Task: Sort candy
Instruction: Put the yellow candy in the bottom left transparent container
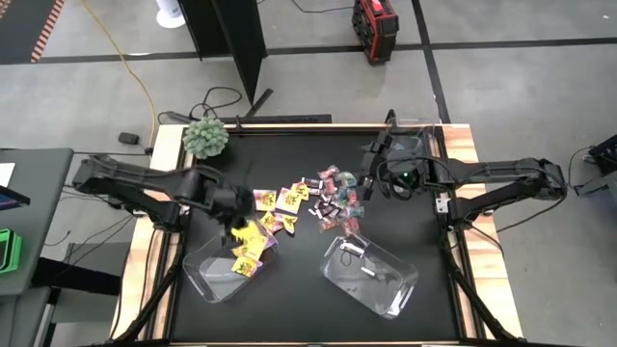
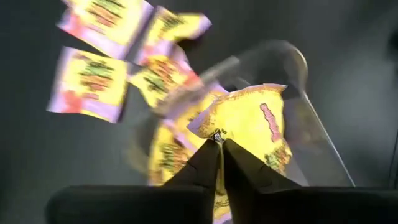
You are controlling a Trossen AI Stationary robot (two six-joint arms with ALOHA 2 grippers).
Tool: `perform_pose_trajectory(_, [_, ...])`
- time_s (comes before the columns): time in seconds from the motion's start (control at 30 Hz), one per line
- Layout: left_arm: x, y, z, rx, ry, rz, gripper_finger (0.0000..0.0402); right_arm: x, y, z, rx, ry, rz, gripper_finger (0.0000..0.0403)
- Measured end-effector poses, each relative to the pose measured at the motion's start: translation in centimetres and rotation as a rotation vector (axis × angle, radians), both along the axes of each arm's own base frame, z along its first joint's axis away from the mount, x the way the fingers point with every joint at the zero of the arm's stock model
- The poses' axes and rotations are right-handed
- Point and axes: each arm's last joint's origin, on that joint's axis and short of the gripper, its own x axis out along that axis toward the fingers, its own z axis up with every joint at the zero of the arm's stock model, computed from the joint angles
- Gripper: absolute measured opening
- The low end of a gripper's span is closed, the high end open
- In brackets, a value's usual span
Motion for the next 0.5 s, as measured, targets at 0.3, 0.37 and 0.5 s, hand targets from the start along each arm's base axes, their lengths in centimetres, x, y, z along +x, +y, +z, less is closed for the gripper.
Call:
perform_pose_trajectory(0.3, [0.6, -2.6, -3.3, 0.000, 0.330, -0.011, 0.0199, 0.0, 0.1, -0.1, 0.024, -0.004, -0.007, 0.0285])
perform_pose_trajectory(0.37, [0.7, -1.8, -3.2, 0.109, 0.373, 0.068, 0.0223, 0.0, 0.2, -0.1, 0.027, 0.000, -0.001, 0.0285])
perform_pose_trajectory(0.5, [2.0, 0.1, -1.7, 0.274, 0.231, 0.145, 0.0232, 0.1, 0.6, 0.0, 0.027, -0.013, 0.014, 0.0285])
